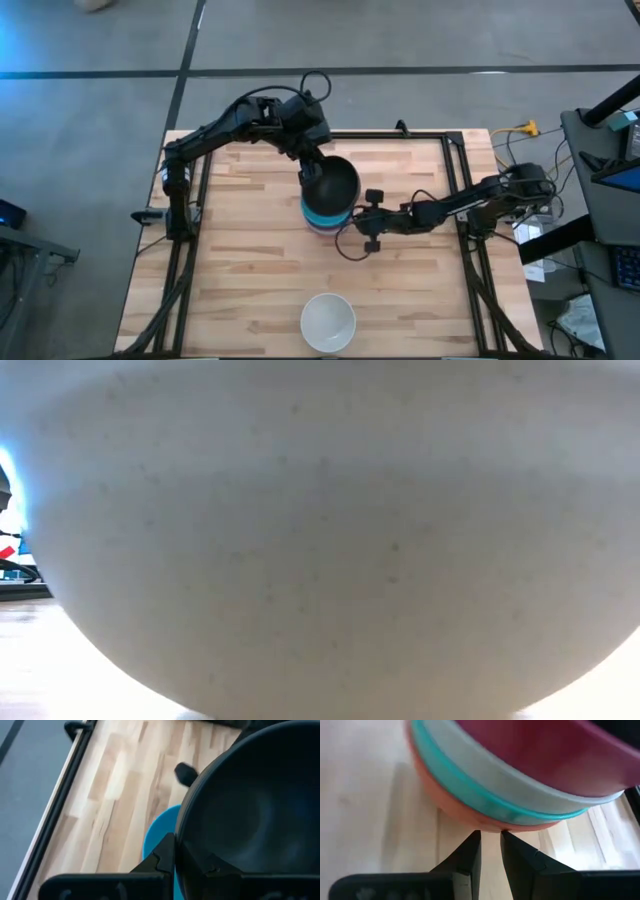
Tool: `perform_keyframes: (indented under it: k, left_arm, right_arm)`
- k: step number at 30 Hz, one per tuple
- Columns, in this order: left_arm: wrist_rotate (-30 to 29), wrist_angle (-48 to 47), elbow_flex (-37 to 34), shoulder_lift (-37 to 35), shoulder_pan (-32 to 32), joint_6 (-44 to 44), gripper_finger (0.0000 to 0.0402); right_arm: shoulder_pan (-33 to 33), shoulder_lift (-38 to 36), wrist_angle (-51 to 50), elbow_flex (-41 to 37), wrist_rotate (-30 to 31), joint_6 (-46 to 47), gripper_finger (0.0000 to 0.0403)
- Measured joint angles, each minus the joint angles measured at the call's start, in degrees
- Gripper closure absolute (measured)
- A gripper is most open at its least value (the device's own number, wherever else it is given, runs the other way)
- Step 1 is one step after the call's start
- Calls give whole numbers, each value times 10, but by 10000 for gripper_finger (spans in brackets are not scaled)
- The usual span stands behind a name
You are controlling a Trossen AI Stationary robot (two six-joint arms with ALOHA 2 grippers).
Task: Nest bowls inside each other
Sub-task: Stack the black bowl on the blue bowl
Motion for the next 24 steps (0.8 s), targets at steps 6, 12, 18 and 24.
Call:
perform_keyframes:
  k: [6,12,18,24]
  left_arm:
    - [-18,-20,0,4,12,-19,402]
    - [12,-43,0,7,43,-37,402]
    - [85,-52,0,41,58,-44,402]
    - [119,-88,2,85,60,-44,402]
  right_arm:
    - [19,-55,-32,13,-11,-19,335]
    - [35,-160,-125,8,8,4,335]
    - [60,-270,-163,-20,16,19,335]
    - [80,-361,-161,-57,39,18,335]
